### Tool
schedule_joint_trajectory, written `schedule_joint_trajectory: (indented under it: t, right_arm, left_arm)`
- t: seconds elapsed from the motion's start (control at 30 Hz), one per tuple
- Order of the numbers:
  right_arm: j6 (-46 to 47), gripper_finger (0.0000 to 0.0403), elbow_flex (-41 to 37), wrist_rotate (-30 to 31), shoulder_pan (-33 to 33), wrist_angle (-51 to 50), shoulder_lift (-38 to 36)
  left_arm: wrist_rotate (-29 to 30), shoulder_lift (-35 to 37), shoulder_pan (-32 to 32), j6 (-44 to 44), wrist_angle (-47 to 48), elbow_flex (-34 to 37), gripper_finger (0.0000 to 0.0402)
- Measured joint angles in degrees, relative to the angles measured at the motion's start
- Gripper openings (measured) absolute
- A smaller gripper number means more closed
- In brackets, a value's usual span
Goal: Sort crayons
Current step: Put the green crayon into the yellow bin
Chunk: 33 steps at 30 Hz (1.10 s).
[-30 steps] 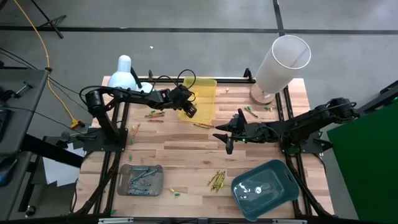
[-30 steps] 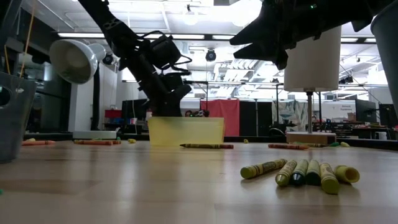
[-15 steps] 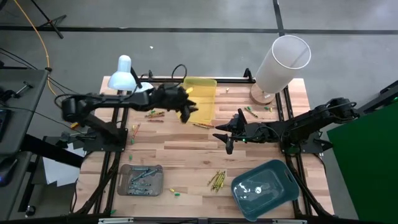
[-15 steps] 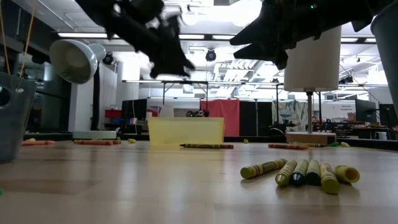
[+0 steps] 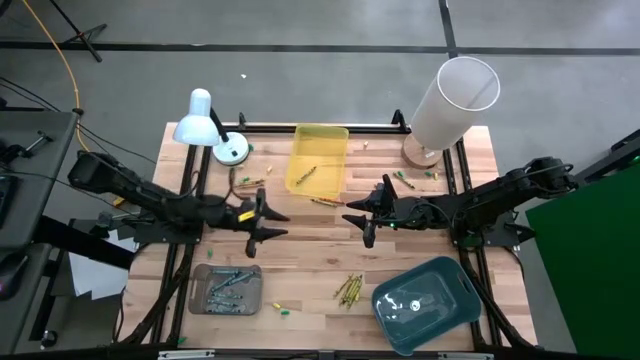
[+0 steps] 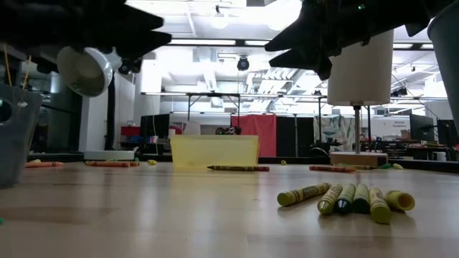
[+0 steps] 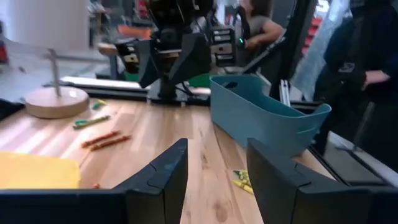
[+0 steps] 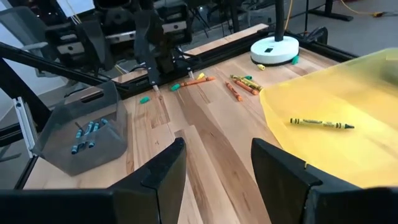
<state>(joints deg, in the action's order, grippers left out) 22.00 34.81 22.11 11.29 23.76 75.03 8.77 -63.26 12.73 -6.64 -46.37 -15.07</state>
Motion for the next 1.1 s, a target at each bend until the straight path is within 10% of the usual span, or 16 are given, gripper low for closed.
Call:
schedule_joint_trajectory:
  t: [1.1]
  right_arm:
    - [-8.0,0.0176,0.0,-6.8,-4.1,16.7,14.6]
  left_arm:
    - [2.1,3.4,1.7,6.9,-3.0,1.7,0.0145]
